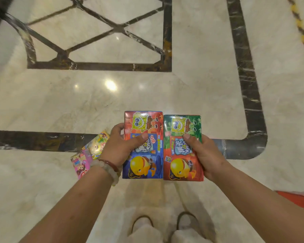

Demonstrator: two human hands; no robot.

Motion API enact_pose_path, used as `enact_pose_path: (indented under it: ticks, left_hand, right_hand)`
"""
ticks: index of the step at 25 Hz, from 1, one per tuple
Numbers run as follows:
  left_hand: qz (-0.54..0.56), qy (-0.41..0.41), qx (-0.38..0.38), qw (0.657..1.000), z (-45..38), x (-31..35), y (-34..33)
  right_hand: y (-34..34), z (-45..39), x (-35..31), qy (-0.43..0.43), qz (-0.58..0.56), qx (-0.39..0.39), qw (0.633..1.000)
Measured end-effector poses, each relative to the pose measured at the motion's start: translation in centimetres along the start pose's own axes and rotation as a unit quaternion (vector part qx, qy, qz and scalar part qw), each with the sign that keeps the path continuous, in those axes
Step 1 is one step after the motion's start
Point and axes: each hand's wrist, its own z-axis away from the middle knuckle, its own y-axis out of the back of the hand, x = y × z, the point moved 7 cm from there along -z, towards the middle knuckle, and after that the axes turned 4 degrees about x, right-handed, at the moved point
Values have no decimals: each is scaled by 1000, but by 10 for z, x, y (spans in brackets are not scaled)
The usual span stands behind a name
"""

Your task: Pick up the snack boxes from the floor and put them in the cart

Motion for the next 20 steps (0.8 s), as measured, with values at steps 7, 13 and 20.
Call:
enact_pose_path:
  ticks: [7, 13, 20]
  left_hand:
    - [28, -111, -63, 991, 172, 329, -4]
    - [43, -255, -125, 958, 329, 554, 9]
    - [-7, -331, -264, 906, 449, 648, 4]
  right_hand:
    - [-28, 226, -300, 132, -3, 10, 991]
    - [-37, 422, -495, 314, -25, 37, 948]
    - [-28, 585, -519, 417, -67, 145, 895]
